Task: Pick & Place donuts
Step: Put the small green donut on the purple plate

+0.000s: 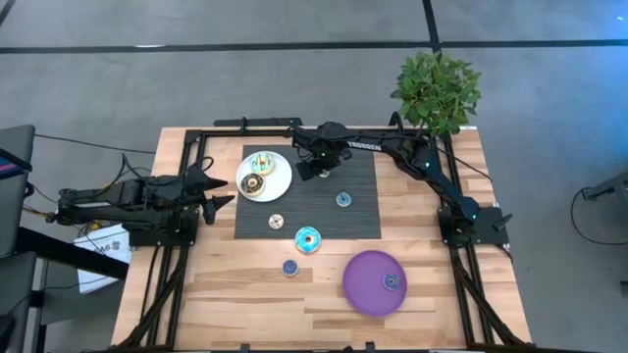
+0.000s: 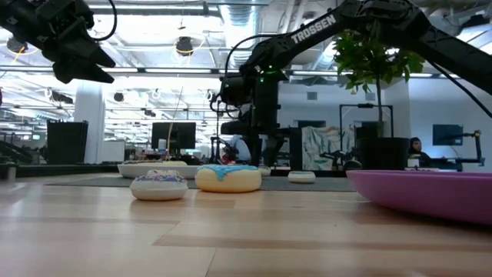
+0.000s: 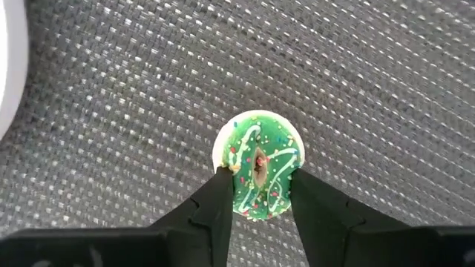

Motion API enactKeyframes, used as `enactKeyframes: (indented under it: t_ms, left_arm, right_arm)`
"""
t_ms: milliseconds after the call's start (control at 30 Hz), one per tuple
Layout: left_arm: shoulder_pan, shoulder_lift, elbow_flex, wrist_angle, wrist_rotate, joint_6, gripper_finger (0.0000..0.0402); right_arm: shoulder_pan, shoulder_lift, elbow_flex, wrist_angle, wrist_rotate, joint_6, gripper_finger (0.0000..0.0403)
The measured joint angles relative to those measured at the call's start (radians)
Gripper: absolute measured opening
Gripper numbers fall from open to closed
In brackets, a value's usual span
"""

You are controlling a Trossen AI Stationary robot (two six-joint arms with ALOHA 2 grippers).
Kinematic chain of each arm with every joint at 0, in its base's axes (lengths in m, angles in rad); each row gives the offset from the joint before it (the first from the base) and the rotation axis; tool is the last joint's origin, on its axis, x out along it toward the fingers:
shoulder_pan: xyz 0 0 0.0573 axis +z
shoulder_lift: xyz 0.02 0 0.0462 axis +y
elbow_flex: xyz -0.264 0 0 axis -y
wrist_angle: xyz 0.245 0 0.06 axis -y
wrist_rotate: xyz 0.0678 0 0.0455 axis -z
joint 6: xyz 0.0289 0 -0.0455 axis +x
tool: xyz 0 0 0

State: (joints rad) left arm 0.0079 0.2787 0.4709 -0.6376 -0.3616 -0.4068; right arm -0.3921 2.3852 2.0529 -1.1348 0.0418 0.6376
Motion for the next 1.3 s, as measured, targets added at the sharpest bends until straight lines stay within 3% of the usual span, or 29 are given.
enactKeyframes:
  t_ms: [367, 700, 967, 1300]
  left_arm:
    - [0.000, 0.000, 0.000, 0.000, -0.002, 0.000, 0.0265]
    - [0.000, 0.000, 0.000, 0.000, -0.003, -0.008, 0.0265]
    - [0.000, 0.000, 0.000, 0.000, -0.012, -0.008, 0.0265]
    - [0.000, 0.000, 0.000, 0.000, -0.020, -0.012, 0.0265]
  right_arm:
    - [0.049, -0.116, 0.000, -0.037, 0.019, -0.001, 0.0121]
    - [0.221, -0.281, -0.037, -0.184, 0.173, -0.011, 0.0121]
    - [0.436, -0.453, -0.312, -0.176, 0.192, 0.178, 0.0121]
    - [0.740, -0.678, -0.686, -0.070, 0.173, 0.641, 0.0121]
